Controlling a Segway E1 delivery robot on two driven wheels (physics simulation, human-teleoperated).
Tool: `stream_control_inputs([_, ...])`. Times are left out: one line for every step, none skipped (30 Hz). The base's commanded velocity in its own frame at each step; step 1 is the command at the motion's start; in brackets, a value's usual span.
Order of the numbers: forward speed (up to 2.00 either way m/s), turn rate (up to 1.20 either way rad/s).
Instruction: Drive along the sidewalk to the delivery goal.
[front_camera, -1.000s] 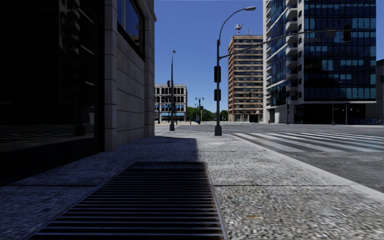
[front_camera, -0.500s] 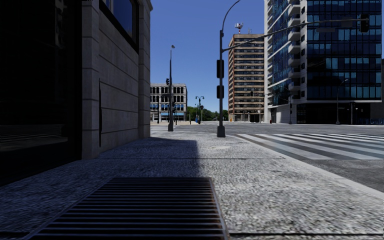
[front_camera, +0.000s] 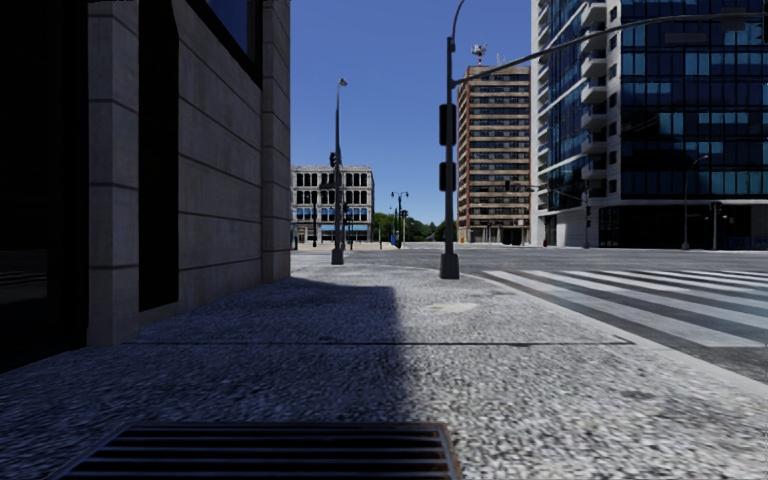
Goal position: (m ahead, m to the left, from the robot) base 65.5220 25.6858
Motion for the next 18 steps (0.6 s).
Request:
stream_control_inputs([2.0, 0.0])
stream_control_inputs([2.0, 0.0])
stream_control_inputs([2.0, 0.0])
stream_control_inputs([2.0, 0.0])
stream_control_inputs([2.0, 0.0])
stream_control_inputs([2.0, 0.0])
stream_control_inputs([2.0, 0.0])
stream_control_inputs([2.0, 0.0])
stream_control_inputs([2.0, 0.0])
stream_control_inputs([2.0, 0.0])
stream_control_inputs([2.0, 0.0])
stream_control_inputs([2.0, 0.0])
stream_control_inputs([2.0, 0.0])
stream_control_inputs([2.0, 0.0])
stream_control_inputs([2.0, 0.0])
stream_control_inputs([2.0, 0.0])
stream_control_inputs([2.0, 0.0])
stream_control_inputs([2.0, 0.0])
